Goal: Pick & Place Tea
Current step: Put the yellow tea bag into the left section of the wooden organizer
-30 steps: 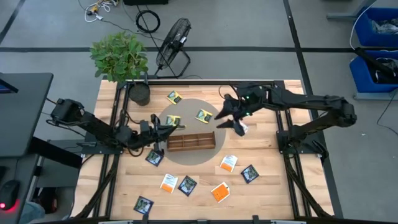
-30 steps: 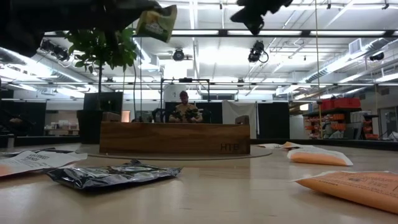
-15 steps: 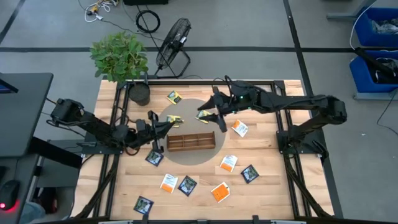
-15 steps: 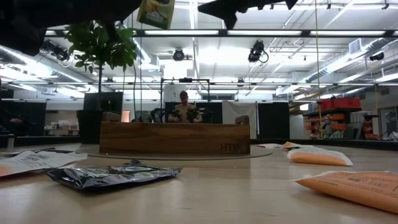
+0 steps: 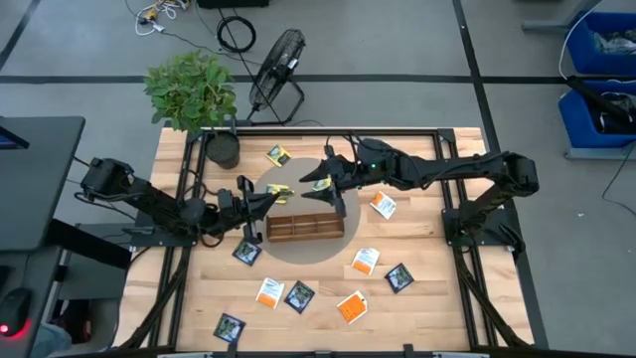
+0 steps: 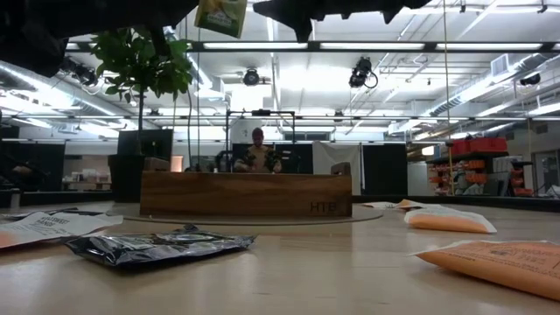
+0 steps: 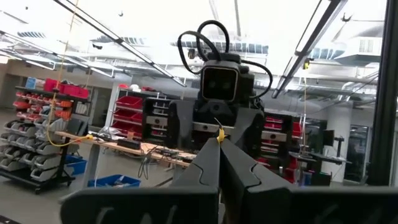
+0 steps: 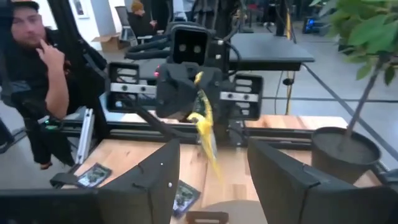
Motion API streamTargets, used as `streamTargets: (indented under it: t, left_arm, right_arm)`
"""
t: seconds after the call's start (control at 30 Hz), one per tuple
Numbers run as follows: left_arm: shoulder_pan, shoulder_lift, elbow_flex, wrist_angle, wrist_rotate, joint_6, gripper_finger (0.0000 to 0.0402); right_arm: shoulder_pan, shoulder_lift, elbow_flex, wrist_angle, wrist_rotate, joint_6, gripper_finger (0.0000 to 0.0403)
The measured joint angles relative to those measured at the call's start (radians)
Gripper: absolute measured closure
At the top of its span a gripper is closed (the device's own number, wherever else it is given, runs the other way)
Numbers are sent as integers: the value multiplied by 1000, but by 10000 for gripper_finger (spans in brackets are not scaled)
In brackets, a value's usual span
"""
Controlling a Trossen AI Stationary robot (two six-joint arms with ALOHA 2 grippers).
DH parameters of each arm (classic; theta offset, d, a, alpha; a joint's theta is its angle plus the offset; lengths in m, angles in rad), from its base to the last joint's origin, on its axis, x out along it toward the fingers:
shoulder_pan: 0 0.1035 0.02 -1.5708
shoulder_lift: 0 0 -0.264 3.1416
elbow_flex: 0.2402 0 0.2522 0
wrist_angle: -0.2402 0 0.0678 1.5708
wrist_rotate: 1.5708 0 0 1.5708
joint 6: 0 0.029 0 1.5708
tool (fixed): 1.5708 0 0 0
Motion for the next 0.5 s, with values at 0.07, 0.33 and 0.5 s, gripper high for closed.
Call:
streamTargets:
  t: [0.07, 0.33, 0.5]
  left_arm:
    - [0, 0, 0, 1, 1, -2, 401]
    - [12, 0, 19, 1, 24, 0, 400]
    - [29, 0, 63, -3, 81, 39, 400]
  right_arm:
    - [0, 0, 0, 1, -1, 0, 207]
    - [4, 6, 0, 68, 0, 17, 207]
    - [12, 13, 0, 80, 0, 20, 207]
